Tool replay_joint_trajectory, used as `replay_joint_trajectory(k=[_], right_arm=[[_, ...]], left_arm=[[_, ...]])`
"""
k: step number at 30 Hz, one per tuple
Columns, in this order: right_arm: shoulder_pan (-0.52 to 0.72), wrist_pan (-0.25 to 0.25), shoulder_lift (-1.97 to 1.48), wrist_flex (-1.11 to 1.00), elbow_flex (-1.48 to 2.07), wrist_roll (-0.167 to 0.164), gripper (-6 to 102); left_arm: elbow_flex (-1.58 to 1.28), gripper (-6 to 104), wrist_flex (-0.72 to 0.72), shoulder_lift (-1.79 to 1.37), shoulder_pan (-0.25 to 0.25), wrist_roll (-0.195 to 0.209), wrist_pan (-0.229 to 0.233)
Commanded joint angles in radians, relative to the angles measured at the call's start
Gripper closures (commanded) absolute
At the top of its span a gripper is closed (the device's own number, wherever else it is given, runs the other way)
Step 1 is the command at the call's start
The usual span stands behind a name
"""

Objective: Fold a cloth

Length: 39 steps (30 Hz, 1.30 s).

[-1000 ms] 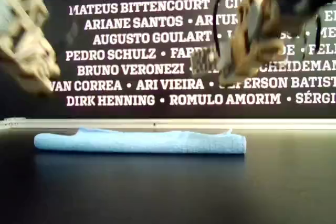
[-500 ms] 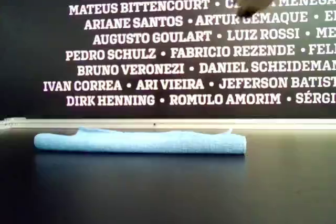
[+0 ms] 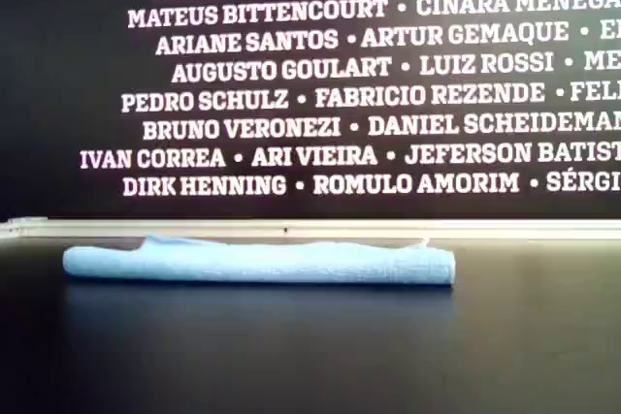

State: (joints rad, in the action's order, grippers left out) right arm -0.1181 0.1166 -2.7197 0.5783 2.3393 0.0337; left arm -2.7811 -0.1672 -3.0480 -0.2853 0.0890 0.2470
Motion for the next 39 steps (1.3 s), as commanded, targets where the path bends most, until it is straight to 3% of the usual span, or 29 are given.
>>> replay_joint_trajectory(k=[1,8,17,23,24,28,35,39], right_arm=[[0.049,-0.008,-0.075,0.014,0.041,-0.003,48],[0.129,-0.008,-0.135,0.012,0.268,-0.003,48],[0.127,-0.008,-0.41,-0.103,0.517,-0.003,48],[0.127,-0.006,-0.397,-0.14,0.603,-0.002,48],[0.127,-0.006,-0.397,-0.14,0.604,0.011,48],[0.109,0.009,-0.396,-0.141,0.612,-0.002,48],[0.097,0.011,-0.385,-0.146,0.617,-0.002,48],[0.048,0.011,-0.35,-0.146,0.617,-0.003,47]], left_arm=[[-0.029,35,0.002,-0.066,0.005,-0.005,-0.005],[-0.118,36,0.002,-0.063,0.005,0.009,-0.005],[-0.156,35,0.002,-0.063,0.005,0.014,-0.003],[-0.215,36,0.002,-0.063,0.005,0.014,-0.005],[-0.224,36,-0.002,-0.057,0.003,0.014,-0.005],[-0.225,35,-0.011,0.018,0.003,0.009,-0.006],[-0.213,35,0.005,0.249,-0.069,0.012,-0.008],[-0.064,35,0.008,0.448,-0.077,0.012,-0.008]])
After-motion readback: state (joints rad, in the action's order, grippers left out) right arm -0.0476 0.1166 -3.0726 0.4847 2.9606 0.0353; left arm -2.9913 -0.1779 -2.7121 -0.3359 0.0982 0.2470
